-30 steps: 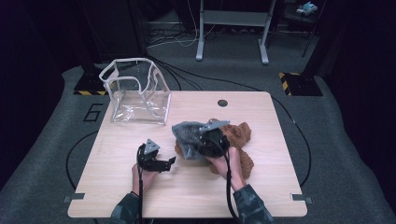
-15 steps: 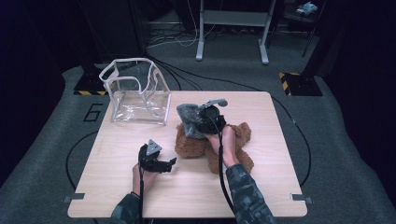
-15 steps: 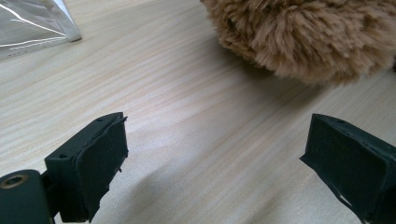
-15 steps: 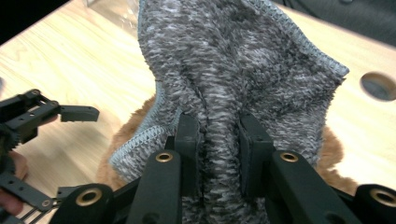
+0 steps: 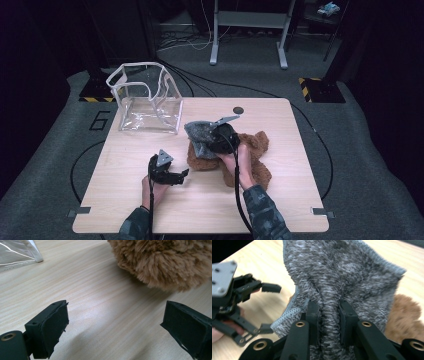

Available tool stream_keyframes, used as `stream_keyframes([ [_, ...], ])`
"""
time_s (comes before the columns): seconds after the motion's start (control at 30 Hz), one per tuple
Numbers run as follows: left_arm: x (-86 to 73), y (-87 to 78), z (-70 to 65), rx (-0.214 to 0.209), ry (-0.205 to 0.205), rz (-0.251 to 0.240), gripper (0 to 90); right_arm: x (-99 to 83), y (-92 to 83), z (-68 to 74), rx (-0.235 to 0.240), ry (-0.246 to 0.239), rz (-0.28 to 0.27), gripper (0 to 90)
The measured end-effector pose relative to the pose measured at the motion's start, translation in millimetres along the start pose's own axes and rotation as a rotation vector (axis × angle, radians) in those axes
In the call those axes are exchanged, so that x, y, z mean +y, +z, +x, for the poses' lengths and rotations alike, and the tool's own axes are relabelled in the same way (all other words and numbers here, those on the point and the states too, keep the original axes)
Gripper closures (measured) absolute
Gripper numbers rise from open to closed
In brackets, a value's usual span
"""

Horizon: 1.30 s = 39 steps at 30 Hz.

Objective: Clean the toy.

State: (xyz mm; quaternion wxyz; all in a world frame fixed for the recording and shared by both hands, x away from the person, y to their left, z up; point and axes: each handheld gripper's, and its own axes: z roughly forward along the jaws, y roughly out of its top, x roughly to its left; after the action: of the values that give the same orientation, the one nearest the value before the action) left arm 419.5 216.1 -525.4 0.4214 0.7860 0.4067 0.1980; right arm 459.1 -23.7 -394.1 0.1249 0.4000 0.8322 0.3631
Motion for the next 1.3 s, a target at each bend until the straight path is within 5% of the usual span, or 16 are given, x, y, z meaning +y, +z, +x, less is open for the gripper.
stream_keyframes([
  [0.43, 0.1, -0.6, 1.2, 0.0, 0.007, -0.001, 6.1, -34.5, 2.0, 20.9, 0.057, -0.038, 0.01, 73.4],
  [0.97, -2.4, -4.7, 8.0, 0.03, -0.067, -0.033, 6.6, -81.2, 26.1, 30.3, 0.122, 0.015, 0.099, 73.3],
  [1.1, -1.5, -3.3, 6.9, 0.03, -0.053, -0.019, 6.6, -89.8, 31.9, 32.7, 0.13, 0.014, 0.132, 73.3],
  [1.3, -1.2, -3.3, 7.8, 0.027, -0.049, -0.016, 6.7, -90.3, 18.0, 31.4, 0.129, 0.008, 0.106, 73.4],
])
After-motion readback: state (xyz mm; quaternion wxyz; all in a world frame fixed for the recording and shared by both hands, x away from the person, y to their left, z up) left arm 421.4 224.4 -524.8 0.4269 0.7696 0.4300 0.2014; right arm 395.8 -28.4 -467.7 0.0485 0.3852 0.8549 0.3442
